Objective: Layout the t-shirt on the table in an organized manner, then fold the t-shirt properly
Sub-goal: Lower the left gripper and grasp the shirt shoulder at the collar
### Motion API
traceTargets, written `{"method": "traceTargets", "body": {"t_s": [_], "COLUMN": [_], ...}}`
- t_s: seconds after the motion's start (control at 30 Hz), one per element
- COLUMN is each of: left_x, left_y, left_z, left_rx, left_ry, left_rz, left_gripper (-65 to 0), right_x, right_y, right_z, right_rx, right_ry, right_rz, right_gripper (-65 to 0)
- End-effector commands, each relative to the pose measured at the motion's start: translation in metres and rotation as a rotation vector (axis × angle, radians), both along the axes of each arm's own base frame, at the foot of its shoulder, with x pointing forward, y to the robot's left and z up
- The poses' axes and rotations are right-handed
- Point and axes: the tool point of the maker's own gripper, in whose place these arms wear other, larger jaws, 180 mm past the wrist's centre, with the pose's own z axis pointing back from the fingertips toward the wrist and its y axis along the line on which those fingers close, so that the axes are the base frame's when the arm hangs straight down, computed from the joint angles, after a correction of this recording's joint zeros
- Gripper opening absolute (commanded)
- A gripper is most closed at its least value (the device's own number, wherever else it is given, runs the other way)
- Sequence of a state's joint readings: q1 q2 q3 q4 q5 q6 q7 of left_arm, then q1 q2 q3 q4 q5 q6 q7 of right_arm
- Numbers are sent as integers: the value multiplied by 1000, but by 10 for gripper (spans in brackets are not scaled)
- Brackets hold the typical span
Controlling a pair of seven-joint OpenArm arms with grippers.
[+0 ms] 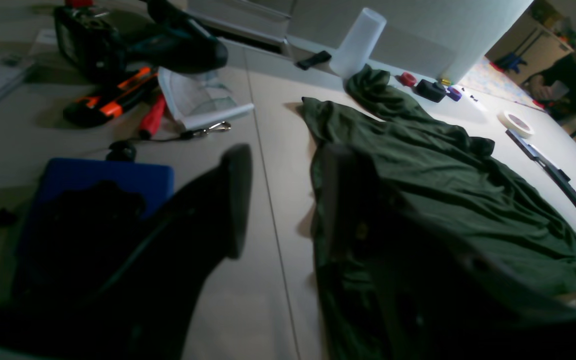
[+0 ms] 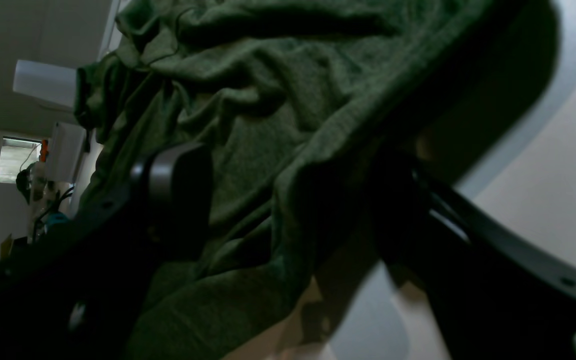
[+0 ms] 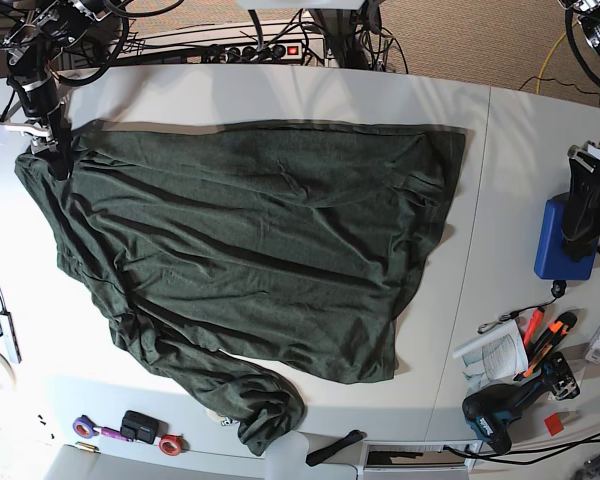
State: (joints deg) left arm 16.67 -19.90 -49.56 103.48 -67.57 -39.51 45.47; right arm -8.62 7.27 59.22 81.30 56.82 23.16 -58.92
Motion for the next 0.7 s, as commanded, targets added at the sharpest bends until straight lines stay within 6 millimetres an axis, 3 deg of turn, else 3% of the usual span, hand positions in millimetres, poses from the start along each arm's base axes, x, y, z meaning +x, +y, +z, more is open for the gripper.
{"method": "traceTargets", "body": {"t_s": [0.0, 0.13, 0.37, 0.53, 0.67], "left_x": [1, -2, -5, -19, -30], "left_y": [1, 1, 0, -8, -33], "left_z": [16, 13, 7, -14, -39], "left_rx": [8, 7, 13, -5, -47], "left_ry": [-53, -41, -12, 69, 162], "left_rz": [-13, -13, -20, -37, -102], "left_gripper": [-401, -401, -401, -357, -329], "right_x": [-7, -5, -4, -4, -4], "right_y": [-2, -1, 1, 2, 2], "right_z": [-6, -4, -2, -2, -2], "right_rx": [-18, -35, -54, -54, -56], "right_ry": [57, 47, 36, 37, 35], "right_rz": [9, 27, 53, 54, 57], "right_gripper": [-181, -272, -650, -650, -650]}}
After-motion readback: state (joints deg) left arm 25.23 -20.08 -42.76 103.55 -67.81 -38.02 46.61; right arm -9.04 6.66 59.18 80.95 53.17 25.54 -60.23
